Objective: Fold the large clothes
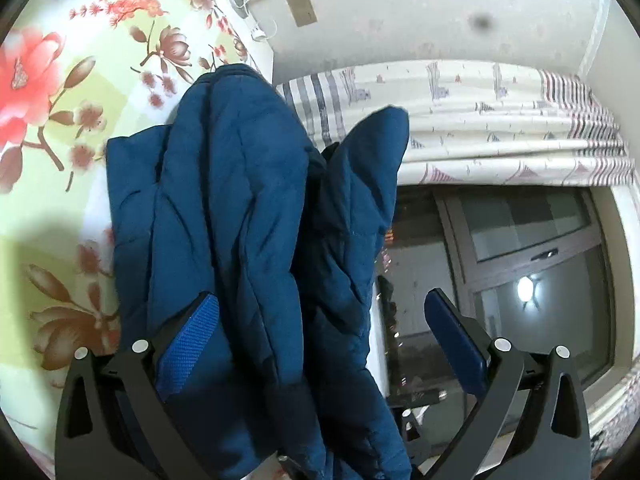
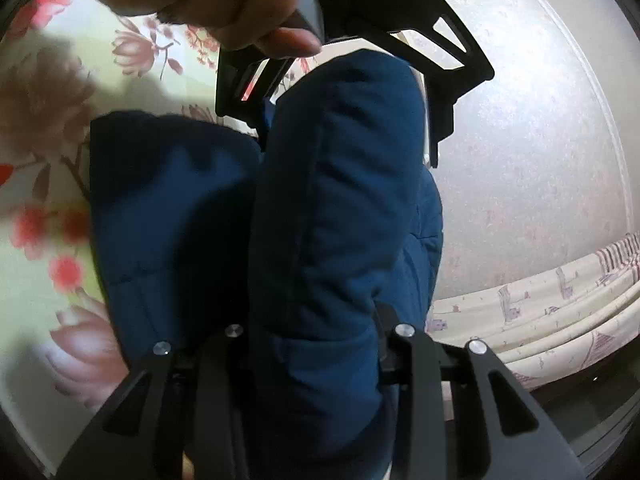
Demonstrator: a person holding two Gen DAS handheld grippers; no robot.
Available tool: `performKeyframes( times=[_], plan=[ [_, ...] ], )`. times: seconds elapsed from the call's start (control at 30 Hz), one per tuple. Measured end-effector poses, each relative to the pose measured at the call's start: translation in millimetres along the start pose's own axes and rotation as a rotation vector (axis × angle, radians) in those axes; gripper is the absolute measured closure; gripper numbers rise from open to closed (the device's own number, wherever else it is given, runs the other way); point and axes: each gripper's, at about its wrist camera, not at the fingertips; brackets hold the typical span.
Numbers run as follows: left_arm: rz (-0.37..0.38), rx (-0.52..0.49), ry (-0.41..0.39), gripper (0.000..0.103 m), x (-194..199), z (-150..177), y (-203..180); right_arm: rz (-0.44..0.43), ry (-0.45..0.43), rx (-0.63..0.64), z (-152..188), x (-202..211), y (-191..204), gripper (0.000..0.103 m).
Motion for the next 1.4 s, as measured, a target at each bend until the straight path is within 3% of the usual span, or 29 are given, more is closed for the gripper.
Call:
performKeyframes(
  times=[0.13,0.37,0.43,0.5,0.53,0.57,0.67,0.8,0.93,1.1,1.23,1.3,1.4],
  plan=[
    [-0.143,-0.106,0.053,0.005,-18.0,-11.8,-32.5,0.024,-0.029,0.042,12.0,6.0,-0.4,0.072],
    [-0.54,-0.364,0.179,0.005,-90.8,-40.1,-104.4,0.039,-0.111,0.033,39.2,19.3,0.1,0.074],
    [-0.635,-0.41,0.186,0.011,-103.6,-42.4,-106.6,0.037,-0.112,0.01,43.6,16.1,-2.8,0.068],
    [-0.63,-0.438,0.145,0.033,-102.2,-45.9,-106.0,-0.014,-0.153,-0.067,54.6,31.0,-12.2,0.048],
    [-0.618,-0.433,0.117,0.046,-96.7,-46.6,-105.0,-0.027,-0.173,-0.118,61.5,37.4,-18.3,0.017],
    [-0.595,-0.425,0.086,0.056,-89.0,-47.8,-102.5,-0.032,-0.2,-0.197,74.8,47.0,-27.3,0.002],
    [-0.566,-0.431,0.042,0.064,-69.5,-46.6,-94.0,-0.076,-0.173,-0.42,125.7,52.6,-50.7,0.003],
    [-0.611,-0.501,0.008,0.069,-77.2,-42.3,-108.8,-0.169,-0.049,-0.689,173.7,30.0,-72.5,0.005],
    [-0.642,-0.592,-0.052,0.078,-74.5,-31.8,-137.6,-0.202,0.08,-0.673,172.5,0.4,-68.3,0.006],
    [-0.644,-0.739,-0.173,0.082,-34.2,-1.1,-176.0,-0.233,0.106,-0.631,156.3,-25.1,-67.8,0.012],
    [-0.762,-0.635,-0.105,0.081,-43.2,-27.7,-109.1,-0.283,0.105,-0.688,159.9,-37.2,-71.6,0.012],
    [-0.709,-0.579,-0.087,0.076,-47.5,-35.6,-73.8,-0.304,0.114,-0.673,161.0,-38.7,-76.8,0.012],
    [-0.66,-0.551,-0.108,0.072,-40.2,-35.9,-60.8,-0.406,0.094,-0.631,160.9,-23.0,-87.3,0.016]
  ],
)
Point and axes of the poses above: each gripper's, at about its wrist camera, not at the fingertips, and x roughly against the way its jaws point, y to its left, z to its underside, and after that the axes turned 8 degrees about -z, right-handed
